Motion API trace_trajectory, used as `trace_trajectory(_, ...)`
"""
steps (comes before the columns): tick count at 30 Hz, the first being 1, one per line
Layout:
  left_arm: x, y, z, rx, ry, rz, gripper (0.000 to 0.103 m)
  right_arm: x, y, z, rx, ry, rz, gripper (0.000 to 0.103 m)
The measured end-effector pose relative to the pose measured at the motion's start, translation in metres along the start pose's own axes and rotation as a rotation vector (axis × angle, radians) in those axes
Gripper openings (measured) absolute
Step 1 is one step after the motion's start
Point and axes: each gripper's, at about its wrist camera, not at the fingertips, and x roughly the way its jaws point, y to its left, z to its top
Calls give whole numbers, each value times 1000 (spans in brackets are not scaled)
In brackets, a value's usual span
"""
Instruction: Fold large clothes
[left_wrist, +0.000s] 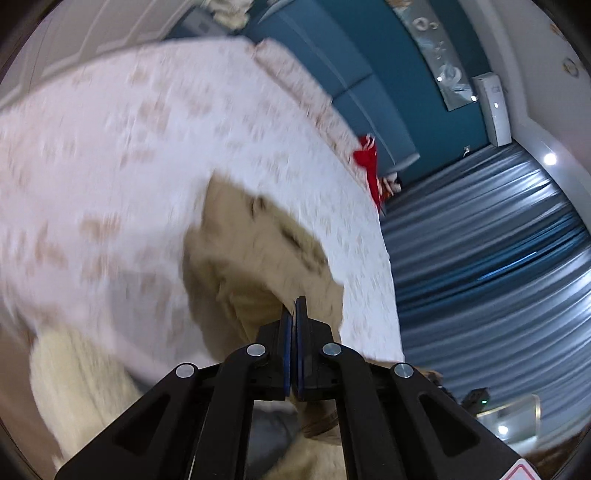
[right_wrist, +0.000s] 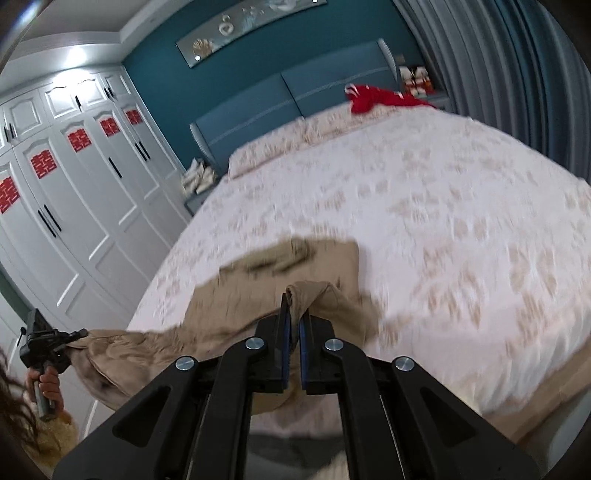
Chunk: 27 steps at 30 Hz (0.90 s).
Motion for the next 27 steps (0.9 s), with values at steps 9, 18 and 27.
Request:
trace_trajectory(9,129,1,94,98,-52,240,0,151,-31,71,27,-25,-101,2)
trace_trajectory(18,250,47,129,114,5,469,0,273,-56,77,40,57,-224,2)
trace_trajectory(27,304,80,129,131,55,563,0,328,-80,61,48,132,-283,2)
